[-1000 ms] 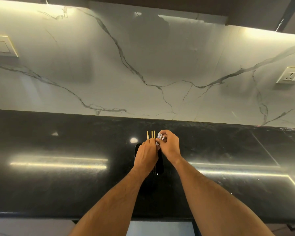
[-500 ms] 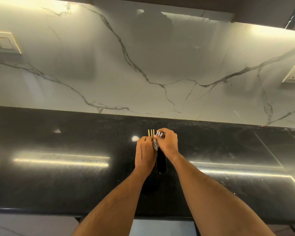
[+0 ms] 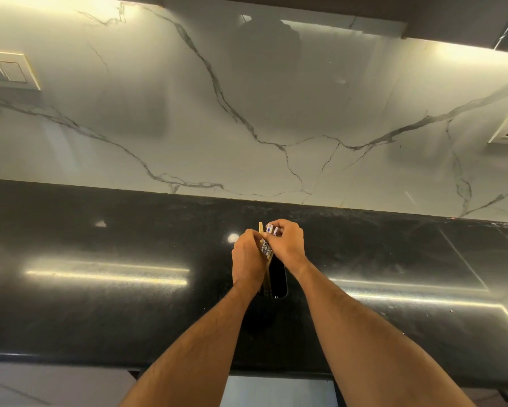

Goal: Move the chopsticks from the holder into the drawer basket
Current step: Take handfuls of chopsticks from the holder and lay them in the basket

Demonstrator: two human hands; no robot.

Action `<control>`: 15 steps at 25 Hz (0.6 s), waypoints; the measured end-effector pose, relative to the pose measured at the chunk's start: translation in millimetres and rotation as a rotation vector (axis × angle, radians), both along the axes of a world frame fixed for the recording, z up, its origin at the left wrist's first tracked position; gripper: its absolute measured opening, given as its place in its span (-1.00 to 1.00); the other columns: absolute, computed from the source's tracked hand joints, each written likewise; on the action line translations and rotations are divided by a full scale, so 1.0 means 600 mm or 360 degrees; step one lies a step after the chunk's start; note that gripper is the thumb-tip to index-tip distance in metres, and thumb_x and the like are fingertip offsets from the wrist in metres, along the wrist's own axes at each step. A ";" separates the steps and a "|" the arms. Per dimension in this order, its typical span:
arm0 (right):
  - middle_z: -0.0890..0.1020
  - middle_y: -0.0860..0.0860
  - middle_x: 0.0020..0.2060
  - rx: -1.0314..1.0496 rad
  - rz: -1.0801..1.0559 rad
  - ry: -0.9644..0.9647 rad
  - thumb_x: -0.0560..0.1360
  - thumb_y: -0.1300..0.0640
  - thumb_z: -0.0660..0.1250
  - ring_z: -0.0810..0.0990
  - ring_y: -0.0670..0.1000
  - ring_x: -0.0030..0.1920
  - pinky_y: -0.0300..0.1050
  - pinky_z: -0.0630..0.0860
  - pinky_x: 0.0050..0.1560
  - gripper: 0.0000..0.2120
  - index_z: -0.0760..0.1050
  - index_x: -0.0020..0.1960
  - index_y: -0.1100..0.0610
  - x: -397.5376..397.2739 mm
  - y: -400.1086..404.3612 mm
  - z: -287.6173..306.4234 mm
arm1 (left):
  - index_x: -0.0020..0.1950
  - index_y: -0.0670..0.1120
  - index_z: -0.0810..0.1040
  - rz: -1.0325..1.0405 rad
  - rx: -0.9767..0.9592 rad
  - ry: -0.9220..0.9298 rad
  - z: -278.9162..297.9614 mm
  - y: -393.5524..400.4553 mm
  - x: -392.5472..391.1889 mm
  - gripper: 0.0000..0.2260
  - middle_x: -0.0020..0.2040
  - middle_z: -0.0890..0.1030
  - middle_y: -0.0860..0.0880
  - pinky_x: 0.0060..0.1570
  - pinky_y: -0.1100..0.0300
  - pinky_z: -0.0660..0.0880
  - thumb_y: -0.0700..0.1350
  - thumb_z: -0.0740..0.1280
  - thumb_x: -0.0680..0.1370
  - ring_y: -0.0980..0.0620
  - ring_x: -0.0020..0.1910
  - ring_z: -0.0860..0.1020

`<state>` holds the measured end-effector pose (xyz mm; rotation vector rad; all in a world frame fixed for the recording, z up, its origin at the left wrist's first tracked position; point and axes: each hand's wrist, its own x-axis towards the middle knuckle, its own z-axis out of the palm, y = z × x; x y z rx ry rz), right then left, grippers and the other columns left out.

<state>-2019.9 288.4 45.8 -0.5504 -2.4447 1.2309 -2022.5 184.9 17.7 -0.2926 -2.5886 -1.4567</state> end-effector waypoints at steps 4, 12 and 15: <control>0.72 0.05 -0.07 -0.0056 -0.0021 0.0004 0.47 0.22 0.53 0.70 -0.03 -0.08 -0.06 0.68 0.04 -0.78 0.66 0.10 0.16 0.009 0.000 0.005 | 0.31 -0.12 0.47 0.0059 0.0206 -0.0186 0.006 0.003 0.000 -0.68 -0.10 0.64 -0.02 -0.06 0.16 0.64 -0.29 0.37 0.58 0.07 -0.16 0.63; 0.72 0.02 -0.22 -0.0107 0.0017 -0.0065 0.47 0.19 0.53 0.71 -0.03 -0.17 -0.15 0.65 -0.13 -0.94 0.70 -0.07 0.15 0.020 0.000 0.017 | -0.17 -0.05 0.65 0.0006 0.0170 -0.0082 0.014 0.008 0.015 -0.79 -0.30 0.60 0.08 -0.36 0.37 0.46 -0.31 0.35 0.57 0.16 -0.33 0.57; 0.69 -0.01 -0.32 -0.0065 -0.0070 -0.0042 0.46 0.19 0.53 0.69 -0.08 -0.28 -0.23 0.62 -0.26 -0.94 0.69 -0.18 0.11 0.025 0.001 0.025 | -0.13 -0.09 0.65 -0.0027 0.0191 -0.0048 0.016 0.008 0.027 -0.83 -0.30 0.57 0.10 -0.36 0.37 0.43 -0.28 0.34 0.60 0.18 -0.35 0.52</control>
